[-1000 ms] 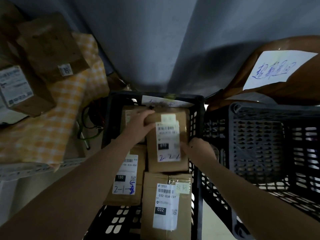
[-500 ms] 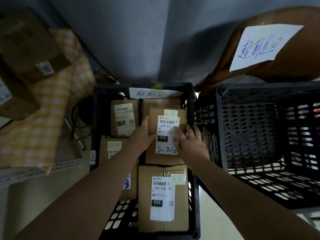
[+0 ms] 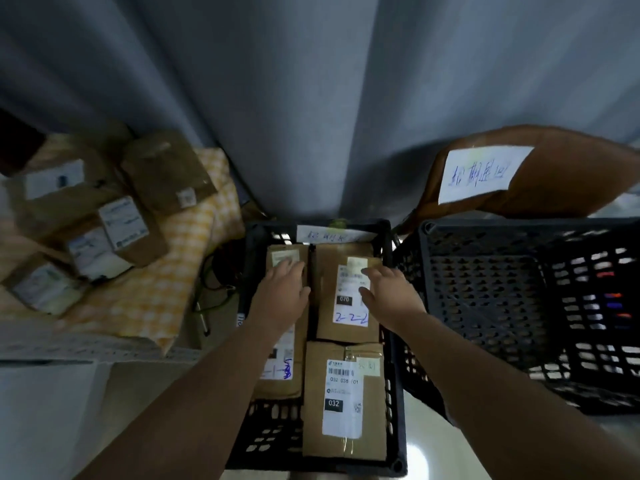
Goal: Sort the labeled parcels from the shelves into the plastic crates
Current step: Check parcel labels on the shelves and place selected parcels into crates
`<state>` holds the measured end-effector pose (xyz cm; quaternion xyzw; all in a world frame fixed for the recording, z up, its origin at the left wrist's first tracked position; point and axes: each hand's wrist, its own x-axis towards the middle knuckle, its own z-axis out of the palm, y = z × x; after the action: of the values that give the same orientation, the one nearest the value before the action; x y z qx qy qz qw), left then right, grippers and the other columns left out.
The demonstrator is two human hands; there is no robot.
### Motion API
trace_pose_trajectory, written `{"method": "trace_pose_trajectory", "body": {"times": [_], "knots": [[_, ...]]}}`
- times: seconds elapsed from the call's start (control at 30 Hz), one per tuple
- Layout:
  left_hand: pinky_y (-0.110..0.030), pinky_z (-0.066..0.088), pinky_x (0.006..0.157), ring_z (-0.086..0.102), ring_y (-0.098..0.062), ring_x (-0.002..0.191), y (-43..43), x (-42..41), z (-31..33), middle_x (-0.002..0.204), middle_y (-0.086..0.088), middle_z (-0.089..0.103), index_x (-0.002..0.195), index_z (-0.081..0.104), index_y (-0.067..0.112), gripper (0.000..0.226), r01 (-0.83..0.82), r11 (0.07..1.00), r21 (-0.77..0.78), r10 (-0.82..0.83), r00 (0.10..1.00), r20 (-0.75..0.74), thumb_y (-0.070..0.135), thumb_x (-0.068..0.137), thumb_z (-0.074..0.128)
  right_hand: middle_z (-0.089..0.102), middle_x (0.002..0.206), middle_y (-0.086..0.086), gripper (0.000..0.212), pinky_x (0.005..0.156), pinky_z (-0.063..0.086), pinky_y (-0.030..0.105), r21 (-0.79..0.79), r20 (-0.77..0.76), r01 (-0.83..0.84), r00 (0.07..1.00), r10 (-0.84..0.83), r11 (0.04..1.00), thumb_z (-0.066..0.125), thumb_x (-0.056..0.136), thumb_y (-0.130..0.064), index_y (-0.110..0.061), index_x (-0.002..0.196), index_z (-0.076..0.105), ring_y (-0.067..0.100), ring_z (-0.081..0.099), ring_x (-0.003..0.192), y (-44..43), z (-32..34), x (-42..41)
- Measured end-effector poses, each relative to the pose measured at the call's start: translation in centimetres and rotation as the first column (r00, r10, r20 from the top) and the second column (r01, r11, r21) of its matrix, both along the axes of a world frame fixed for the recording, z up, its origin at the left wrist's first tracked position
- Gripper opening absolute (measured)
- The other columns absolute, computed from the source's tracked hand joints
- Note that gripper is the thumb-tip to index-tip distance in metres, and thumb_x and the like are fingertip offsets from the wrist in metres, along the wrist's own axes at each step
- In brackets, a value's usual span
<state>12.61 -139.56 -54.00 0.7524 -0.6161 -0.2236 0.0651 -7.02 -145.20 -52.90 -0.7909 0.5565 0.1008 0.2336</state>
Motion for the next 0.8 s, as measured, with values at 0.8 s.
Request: {"method": "trace_pose_trajectory", "body": {"times": [0.8], "knots": [[-0.043, 0.029, 0.11, 0.038, -0.032, 0.133, 36.9, -3.1, 44.6, 0.145, -0.014, 0.042, 0.142, 0.043, 0.015, 0.057, -0.234, 0.636, -0.736, 0.738, 0.464, 0.49, 0.045, 0.094, 0.049, 0.041, 0.149, 0.005, 0.047, 0.113, 0.025, 0.035, -0.815, 0.359, -0.365, 0.291, 0.887, 0.45, 0.044, 0.1, -0.032, -0.015, 0.143, 0.042, 0.022, 0.033, 0.138, 23.6, 42.8, 8.4]]}}
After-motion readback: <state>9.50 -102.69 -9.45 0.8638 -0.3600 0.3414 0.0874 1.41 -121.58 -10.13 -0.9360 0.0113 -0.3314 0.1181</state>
